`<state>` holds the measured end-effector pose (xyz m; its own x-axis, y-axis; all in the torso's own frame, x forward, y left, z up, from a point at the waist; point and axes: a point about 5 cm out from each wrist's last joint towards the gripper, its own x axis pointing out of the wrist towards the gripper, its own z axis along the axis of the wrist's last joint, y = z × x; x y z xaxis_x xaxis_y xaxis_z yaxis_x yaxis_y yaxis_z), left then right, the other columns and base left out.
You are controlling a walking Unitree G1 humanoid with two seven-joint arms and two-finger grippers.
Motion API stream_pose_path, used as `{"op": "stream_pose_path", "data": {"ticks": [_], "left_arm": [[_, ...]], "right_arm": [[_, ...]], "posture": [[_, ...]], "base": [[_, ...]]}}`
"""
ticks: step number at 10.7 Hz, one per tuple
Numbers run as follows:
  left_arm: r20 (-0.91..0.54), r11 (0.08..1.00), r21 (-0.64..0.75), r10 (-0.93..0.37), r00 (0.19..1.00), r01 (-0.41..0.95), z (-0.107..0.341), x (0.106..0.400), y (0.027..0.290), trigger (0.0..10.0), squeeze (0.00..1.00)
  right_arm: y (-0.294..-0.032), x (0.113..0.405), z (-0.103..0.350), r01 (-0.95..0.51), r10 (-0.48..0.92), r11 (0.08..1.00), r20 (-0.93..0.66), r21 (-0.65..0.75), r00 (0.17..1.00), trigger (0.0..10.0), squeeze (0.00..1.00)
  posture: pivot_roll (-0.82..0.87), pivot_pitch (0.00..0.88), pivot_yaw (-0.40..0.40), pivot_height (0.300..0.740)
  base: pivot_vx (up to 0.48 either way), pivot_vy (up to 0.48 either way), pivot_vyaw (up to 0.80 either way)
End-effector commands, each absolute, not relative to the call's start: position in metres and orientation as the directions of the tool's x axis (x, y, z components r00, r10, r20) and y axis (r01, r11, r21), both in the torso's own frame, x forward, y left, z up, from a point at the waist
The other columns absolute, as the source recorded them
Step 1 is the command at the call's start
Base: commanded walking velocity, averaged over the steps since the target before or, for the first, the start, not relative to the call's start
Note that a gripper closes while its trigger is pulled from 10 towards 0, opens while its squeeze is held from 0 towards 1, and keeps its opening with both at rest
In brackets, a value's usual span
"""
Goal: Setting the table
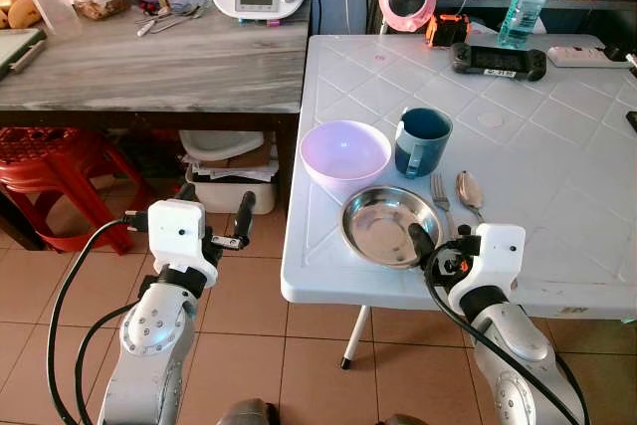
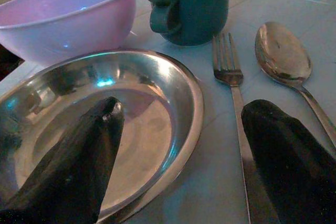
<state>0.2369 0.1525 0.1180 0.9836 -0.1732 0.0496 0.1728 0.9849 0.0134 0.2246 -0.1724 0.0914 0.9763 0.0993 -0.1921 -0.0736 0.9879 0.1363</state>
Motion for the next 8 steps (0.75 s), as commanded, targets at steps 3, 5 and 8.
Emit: {"op": "stream_pose_path", "data": {"ticks": [3, 5, 8], "left_arm": [[0.059, 0.984, 0.021, -0.177, 0.982, 0.176, 0.122, 0.237, 0.153, 10.0, 0.00], [0.065, 0.981, 0.029, -0.193, 0.979, 0.191, 0.122, 0.238, 0.149, 10.0, 0.00], [0.067, 0.980, 0.029, -0.197, 0.978, 0.195, 0.122, 0.239, 0.148, 10.0, 0.00]], "right_arm": [[-0.171, 0.225, 0.095, -0.086, 0.111, 0.986, -0.181, 0.142, 0.977, 10.0, 0.00], [-0.155, 0.217, 0.098, -0.146, 0.239, 0.923, -0.232, 0.357, 0.943, 10.0, 0.00], [-0.155, 0.218, 0.103, -0.146, 0.246, 0.908, -0.218, 0.392, 0.945, 10.0, 0.00]], "posture": [[0.02, 0.000, 0.029, 0.740], [0.01, 0.000, 0.022, 0.740], [0.01, 0.000, 0.018, 0.740]], "base": [[0.000, 0.000, 0.00], [0.000, 0.000, 0.00], [0.000, 0.000, 0.00]]}}
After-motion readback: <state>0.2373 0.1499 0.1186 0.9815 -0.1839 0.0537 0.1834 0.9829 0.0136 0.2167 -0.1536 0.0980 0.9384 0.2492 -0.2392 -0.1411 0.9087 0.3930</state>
